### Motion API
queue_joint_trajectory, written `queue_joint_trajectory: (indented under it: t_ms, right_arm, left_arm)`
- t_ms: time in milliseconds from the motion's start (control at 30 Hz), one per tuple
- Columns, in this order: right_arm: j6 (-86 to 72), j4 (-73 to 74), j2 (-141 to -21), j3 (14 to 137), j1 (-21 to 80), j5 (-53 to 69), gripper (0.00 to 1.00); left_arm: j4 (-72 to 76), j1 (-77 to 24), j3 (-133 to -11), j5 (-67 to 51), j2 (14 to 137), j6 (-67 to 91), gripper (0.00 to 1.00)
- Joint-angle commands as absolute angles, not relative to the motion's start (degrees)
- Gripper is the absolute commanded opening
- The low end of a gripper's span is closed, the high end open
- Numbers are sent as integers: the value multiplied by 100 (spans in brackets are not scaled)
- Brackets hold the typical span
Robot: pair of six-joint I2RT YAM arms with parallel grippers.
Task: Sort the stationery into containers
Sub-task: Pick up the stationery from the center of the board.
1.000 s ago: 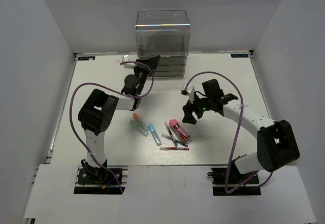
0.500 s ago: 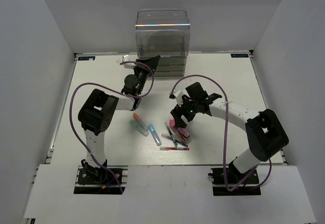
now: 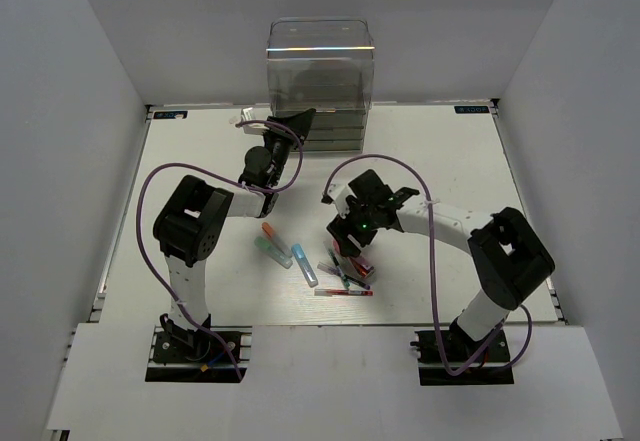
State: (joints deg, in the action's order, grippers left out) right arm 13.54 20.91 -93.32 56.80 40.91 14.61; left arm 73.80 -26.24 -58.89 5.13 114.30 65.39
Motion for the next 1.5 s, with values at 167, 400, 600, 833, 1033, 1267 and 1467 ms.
queue_joint_trajectory:
  t_ms: [167, 400, 600, 833, 1033, 1267, 1467]
  right_arm:
    - [1301, 2303, -9510, 5801, 4245, 967, 67]
    - [1433, 2408, -9659, 5783, 4254, 835, 54]
    - [1608, 2619, -9808, 5853, 4245, 809, 39]
    - [1915, 2593, -9782, 5871, 4219, 765, 0]
    - [2706, 2101, -9081, 5801, 4158, 598, 0]
    - [3979, 1049, -8465, 5660, 3947, 702, 0]
    - [5079, -165, -8051, 5353, 3700, 1255, 0]
  left_arm:
    - [9000, -2593, -5968, 562, 10925, 6486, 31]
    - [9000, -2593, -5968, 615, 10925, 6486, 31]
    - [9053, -2593, -5916, 615, 10925, 6486, 31]
    - [9053, -2593, -5915, 615, 10925, 6486, 31]
    - [9053, -2593, -5915, 615, 10978, 6486, 31]
    - [9053, -2593, -5915, 615, 10978, 6486, 31]
    - [9053, -2593, -5915, 615, 10978, 6539, 31]
